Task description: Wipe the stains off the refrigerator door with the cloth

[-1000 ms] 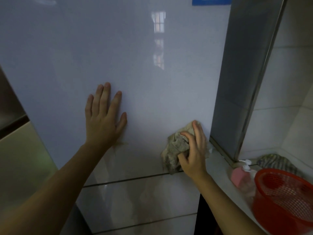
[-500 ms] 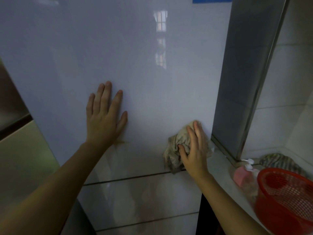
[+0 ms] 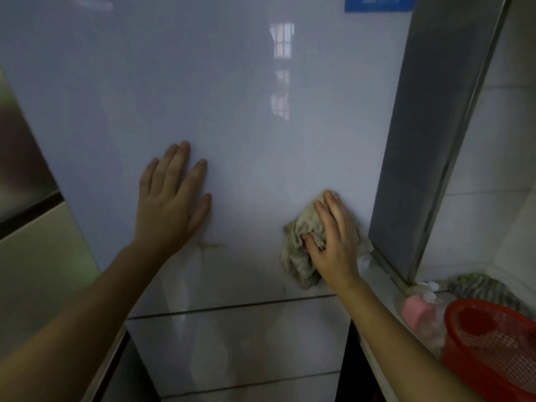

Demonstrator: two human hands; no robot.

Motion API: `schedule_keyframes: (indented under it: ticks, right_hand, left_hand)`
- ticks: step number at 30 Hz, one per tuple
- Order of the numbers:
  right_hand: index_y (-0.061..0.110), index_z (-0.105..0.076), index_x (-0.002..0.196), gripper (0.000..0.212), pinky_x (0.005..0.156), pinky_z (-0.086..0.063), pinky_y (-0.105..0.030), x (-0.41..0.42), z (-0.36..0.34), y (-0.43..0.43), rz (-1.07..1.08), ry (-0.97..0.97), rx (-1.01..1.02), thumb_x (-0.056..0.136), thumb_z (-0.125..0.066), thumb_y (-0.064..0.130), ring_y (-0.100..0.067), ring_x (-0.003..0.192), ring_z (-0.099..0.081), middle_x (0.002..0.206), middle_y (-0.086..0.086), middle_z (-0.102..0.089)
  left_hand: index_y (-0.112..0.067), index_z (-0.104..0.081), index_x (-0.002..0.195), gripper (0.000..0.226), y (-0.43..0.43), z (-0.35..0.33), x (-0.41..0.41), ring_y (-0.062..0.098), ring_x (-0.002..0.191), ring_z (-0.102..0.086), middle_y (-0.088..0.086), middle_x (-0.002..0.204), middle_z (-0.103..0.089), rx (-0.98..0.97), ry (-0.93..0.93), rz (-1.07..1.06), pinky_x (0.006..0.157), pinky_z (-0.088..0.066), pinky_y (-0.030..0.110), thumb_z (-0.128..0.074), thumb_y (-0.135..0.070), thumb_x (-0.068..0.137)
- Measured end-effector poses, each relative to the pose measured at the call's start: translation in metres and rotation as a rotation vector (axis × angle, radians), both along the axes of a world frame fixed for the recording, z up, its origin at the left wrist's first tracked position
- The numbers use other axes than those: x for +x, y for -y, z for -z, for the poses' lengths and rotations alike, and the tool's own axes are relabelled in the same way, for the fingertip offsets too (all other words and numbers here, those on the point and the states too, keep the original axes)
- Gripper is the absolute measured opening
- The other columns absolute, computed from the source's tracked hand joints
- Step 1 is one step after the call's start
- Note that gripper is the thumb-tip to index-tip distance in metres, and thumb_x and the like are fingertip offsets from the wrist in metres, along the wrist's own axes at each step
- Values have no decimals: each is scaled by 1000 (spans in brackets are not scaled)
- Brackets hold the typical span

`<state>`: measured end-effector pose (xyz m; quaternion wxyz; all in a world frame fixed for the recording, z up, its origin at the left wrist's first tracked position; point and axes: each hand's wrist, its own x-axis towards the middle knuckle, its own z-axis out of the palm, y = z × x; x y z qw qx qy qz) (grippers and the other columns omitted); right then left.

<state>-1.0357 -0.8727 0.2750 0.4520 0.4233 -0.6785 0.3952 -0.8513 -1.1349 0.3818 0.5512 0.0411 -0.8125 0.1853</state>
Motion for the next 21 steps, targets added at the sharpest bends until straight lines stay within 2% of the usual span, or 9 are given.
schedule_keyframes:
  ticks: [2,5,7,9,11,16,21]
  right_hand:
    - [3,-39,150,65,127,-28,-46,4,-37,9,-50,-76,39,96,-67,23,-31,152,-31,160,-18,-34]
    - [4,-40,146,72,127,-27,-36,12,-99,31,-165,-120,94,90,-77,28,-32,148,-35,158,-17,-33]
    - [1,-53,135,61,124,-34,-41,17,-130,52,-208,-225,129,89,-81,30,-34,144,-43,150,-20,-46]
    - [0,-69,120,45,118,-41,-49,21,-145,73,-172,-425,136,90,-81,31,-36,138,-52,137,-20,-62]
    - [4,-75,117,39,114,-44,-54,24,-148,84,-114,-544,117,91,-80,33,-36,134,-57,134,-15,-67]
    - [8,-73,125,44,116,-41,-52,31,-136,87,-78,-554,128,90,-74,35,-36,137,-54,142,-13,-63]
    - [10,-69,132,50,118,-39,-50,35,-89,92,-172,-680,441,89,-74,34,-35,140,-52,147,-13,-58]
  left_hand:
    - [-6,-50,145,51,8,-1,8,39,149,-34,22,161,-35,23,-43,-23,121,-26,53,-52,-34,102]
    - [-5,-50,145,52,24,-2,24,40,149,-34,23,161,-34,75,-87,-75,120,-27,54,-51,-35,102]
    - [-5,-49,146,54,38,2,35,41,149,-33,23,162,-33,112,-101,-110,119,-28,54,-49,-37,102]
    - [-5,-48,147,55,52,11,47,42,149,-32,23,162,-31,156,-108,-136,119,-29,53,-47,-38,103]
    - [-4,-48,147,55,64,21,57,43,148,-34,23,162,-32,191,-120,-156,118,-31,53,-47,-37,102]
    - [-5,-45,149,57,82,44,68,41,148,-36,22,162,-33,222,-110,-164,116,-35,51,-48,-36,102]
    - [-8,-41,152,58,88,50,68,39,150,-33,21,162,-32,211,-110,-144,118,-33,48,-50,-35,102]
